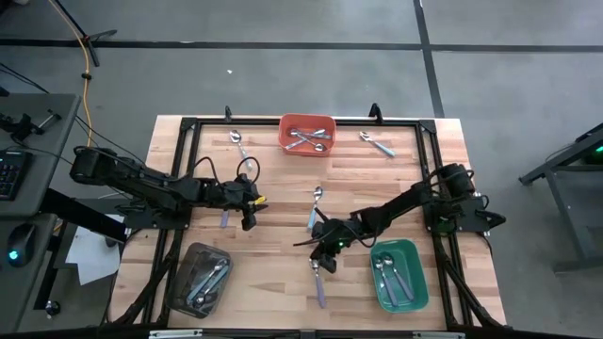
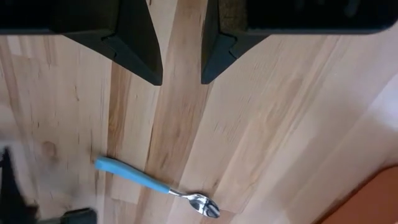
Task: Sort silverware by color (type)
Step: Put the bottom violet spoon into the green bin, then put the top blue spoon into the black bin
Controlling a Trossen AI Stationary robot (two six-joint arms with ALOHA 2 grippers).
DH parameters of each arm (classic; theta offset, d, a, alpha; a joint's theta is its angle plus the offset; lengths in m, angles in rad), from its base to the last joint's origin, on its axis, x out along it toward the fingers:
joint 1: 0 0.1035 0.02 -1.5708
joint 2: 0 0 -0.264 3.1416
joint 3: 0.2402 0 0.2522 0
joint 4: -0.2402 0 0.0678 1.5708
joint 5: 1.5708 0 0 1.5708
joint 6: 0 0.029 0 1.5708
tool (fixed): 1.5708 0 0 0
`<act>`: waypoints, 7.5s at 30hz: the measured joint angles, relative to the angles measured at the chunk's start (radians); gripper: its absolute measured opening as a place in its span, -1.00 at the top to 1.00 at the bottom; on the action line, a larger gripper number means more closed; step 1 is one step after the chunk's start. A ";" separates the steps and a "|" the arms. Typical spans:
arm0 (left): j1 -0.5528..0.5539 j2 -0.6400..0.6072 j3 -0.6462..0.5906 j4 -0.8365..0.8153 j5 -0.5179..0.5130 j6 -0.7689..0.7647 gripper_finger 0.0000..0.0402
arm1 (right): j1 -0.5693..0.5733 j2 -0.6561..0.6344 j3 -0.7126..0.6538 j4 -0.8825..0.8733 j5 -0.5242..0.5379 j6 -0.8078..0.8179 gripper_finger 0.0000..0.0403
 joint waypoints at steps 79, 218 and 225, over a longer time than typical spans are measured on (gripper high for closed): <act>-0.004 0.000 -0.056 0.121 0.000 0.008 0.48 | -0.510 -0.724 -0.092 -1.003 0.172 -0.486 0.99; -0.005 0.000 -0.056 0.277 -0.075 0.049 0.48 | -1.091 -0.475 0.093 -1.068 0.124 -0.641 0.99; -0.005 0.001 -0.056 0.296 -0.073 0.026 0.48 | -0.878 -0.612 0.093 -0.897 0.136 -0.586 1.00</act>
